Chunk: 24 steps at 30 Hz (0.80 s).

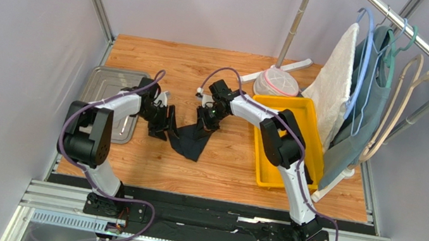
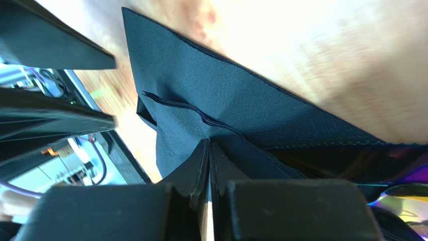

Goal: Place the utensils on the paper napkin and roll it up

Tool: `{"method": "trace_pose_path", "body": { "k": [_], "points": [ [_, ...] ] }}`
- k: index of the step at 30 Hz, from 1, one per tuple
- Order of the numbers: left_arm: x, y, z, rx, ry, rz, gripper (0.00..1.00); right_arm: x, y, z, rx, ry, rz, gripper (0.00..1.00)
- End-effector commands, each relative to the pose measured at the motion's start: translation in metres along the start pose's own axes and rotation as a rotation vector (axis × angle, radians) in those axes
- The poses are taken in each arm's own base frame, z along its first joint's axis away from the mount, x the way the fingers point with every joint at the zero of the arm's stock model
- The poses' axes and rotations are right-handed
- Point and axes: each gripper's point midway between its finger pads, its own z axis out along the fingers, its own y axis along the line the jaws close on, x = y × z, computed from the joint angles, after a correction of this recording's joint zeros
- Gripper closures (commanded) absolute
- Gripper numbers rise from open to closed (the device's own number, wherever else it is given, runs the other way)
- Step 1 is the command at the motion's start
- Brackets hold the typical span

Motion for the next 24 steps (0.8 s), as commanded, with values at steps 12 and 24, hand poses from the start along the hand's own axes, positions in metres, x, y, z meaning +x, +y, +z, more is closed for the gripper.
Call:
{"method": "trace_pose_path", "body": {
  "k": [12, 24],
  "points": [
    [0.012, 0.012, -0.004, -0.06, -0.022, -0.012, 0.37, 0.083, -0.045, 0.024, 0.125, 0.246, -0.093, 1.0],
    [0.029, 0.01, 0.0, -0.113, -0.001, -0.008, 0.39, 0.094, -0.043, 0.022, 0.098, 0.274, -0.091, 1.0]
  ]
}}
